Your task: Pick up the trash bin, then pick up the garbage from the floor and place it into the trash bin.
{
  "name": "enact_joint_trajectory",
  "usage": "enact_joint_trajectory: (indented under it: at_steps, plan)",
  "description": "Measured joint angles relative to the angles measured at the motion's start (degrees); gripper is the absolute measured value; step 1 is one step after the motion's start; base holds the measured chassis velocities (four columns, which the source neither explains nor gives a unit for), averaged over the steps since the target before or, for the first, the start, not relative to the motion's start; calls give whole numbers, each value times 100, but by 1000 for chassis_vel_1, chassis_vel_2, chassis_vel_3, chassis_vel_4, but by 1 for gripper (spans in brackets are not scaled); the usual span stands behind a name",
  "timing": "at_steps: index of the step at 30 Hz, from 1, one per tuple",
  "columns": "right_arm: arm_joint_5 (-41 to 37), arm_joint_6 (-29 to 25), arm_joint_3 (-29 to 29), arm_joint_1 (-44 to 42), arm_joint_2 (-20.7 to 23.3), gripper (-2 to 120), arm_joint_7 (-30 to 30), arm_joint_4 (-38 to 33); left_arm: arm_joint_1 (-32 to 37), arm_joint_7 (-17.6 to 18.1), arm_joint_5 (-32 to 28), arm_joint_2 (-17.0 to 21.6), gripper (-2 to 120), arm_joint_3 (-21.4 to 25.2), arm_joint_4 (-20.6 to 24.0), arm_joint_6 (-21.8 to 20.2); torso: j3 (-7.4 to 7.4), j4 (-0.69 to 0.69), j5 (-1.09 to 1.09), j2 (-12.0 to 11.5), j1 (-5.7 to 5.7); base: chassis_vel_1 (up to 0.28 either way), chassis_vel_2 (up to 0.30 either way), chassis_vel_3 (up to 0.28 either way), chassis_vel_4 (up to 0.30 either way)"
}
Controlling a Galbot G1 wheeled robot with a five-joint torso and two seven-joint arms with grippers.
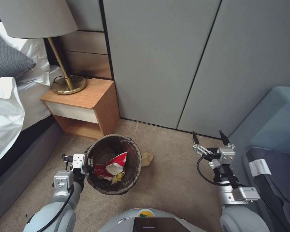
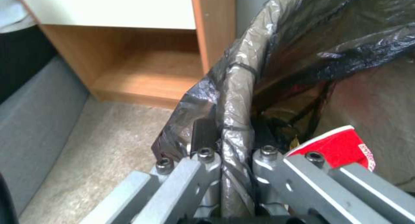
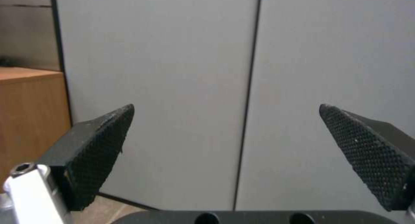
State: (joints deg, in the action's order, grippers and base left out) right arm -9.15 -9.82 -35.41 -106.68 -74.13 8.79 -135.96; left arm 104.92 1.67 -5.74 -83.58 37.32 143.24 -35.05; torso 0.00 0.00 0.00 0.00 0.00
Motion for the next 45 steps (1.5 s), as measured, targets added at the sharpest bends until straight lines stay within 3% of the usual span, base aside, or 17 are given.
enact_joint_trajectory:
  at_steps: [45]
  plan:
    - [49,141,-117,16,5,100,-195,38,49,-10,13,-8,2,-18,0,11,0,0,0,0,0,43,47,48,47]
